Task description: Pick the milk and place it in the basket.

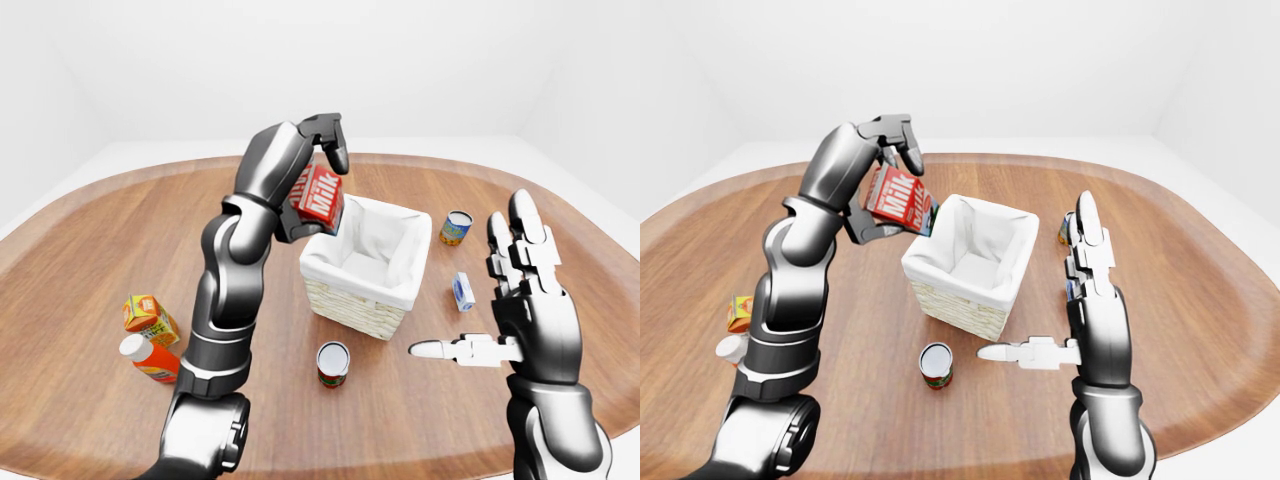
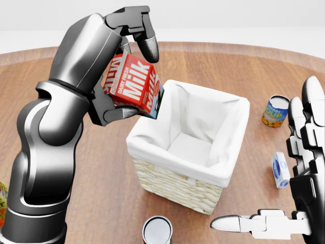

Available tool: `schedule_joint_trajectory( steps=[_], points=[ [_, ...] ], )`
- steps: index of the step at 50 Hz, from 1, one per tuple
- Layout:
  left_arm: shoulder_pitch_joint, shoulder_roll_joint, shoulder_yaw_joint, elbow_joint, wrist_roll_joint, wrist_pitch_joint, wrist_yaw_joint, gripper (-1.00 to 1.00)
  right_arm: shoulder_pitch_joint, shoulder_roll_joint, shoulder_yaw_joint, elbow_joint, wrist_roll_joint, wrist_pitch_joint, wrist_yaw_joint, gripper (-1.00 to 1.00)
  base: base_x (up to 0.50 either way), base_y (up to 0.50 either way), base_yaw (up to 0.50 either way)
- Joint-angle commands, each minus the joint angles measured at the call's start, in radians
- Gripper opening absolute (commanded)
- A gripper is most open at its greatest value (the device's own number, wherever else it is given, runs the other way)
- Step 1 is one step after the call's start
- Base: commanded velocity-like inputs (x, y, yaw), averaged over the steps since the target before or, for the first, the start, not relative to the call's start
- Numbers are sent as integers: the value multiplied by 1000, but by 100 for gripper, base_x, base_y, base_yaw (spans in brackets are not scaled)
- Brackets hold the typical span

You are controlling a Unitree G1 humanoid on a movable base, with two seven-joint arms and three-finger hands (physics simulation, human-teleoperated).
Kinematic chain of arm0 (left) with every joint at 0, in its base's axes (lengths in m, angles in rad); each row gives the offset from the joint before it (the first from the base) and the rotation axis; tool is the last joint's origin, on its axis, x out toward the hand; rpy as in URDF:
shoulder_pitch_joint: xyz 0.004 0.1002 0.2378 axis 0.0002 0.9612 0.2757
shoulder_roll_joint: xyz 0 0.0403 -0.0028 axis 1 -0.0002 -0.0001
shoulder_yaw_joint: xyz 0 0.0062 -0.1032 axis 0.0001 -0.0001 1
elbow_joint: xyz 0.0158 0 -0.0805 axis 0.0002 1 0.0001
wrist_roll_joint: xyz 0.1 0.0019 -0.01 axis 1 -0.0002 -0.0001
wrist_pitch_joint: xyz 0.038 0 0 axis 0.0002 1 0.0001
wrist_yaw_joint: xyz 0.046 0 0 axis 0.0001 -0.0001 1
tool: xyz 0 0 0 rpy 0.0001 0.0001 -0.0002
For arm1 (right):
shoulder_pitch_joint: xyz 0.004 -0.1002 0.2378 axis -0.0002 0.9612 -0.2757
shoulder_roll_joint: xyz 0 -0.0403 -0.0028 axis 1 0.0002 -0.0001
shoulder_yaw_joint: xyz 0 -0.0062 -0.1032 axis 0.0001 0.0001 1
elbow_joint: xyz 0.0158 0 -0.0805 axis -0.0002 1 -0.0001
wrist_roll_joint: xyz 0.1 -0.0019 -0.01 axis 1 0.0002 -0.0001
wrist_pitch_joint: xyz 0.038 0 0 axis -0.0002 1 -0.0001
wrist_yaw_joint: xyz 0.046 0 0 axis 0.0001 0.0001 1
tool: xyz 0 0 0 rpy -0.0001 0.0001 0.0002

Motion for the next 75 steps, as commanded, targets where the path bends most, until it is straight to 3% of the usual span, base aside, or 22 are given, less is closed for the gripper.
schedule_joint_trajectory(
  steps=[1,19,31,54,75],
  points=[
    [-3,-54,-21,-54,22,0,11,-100,2,0,2,4,-1,-5,-1,100,0,0,0],
    [24,-148,-85,-39,68,0,12,-100,7,0,1,5,1,-12,1,100,0,0,0],
    [-12,-193,-98,1,94,0,25,-100,3,0,-2,2,5,-4,3,100,0,0,0],
    [-78,-232,-107,139,76,0,103,-100,4,2,-7,-1,11,-4,9,100,0,0,0],
    [-171,-221,-87,403,43,-84,266,-100,11,3,-7,1,14,-9,12,100,0,0,0]
  ],
)
